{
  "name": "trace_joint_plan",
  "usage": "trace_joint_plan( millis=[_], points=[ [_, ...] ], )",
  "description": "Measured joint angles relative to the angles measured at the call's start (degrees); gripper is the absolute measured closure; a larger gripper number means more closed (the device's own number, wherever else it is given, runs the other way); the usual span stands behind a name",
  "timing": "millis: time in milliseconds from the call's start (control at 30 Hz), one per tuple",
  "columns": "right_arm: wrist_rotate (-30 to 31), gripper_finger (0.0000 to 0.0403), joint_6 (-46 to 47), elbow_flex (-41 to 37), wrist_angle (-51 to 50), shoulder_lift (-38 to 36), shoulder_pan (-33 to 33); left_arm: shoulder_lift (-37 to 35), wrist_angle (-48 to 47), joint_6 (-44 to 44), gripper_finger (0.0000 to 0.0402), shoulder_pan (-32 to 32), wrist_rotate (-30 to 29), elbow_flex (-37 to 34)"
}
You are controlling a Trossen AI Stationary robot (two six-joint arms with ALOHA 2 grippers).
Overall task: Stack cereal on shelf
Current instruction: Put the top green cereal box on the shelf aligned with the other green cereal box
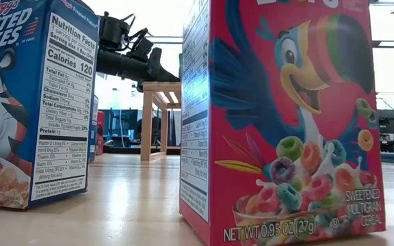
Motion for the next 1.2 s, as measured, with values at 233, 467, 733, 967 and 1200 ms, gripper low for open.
trace_joint_plan(
  millis=[233,467,733,967,1200],
  points=[
    [1.81,0.0402,-0.22,0.0,1.3,1.17,-0.26,0.0,0.01,0.12,0.0401,0.03,0.0,0.0],
    [1.75,0.0402,-1.23,0.0,1.19,0.98,-0.18,0.0,0.28,1.06,0.0401,0.31,-0.02,0.0],
    [1.68,0.0402,-2.88,2.24,-4.14,-2.04,2.08,0.0,0.47,2.43,0.0401,0.57,-0.04,0.0],
    [2.13,0.0402,-3.23,3.41,-8.74,-3.78,4.59,-1.08,-0.75,4.43,0.0401,0.83,-2.91,-0.04],
    [2.33,0.0402,-3.26,3.41,-9.96,-4.21,6.29,-3.96,-1.6,3.54,0.0401,2.48,-5.12,-0.02]
  ],
)
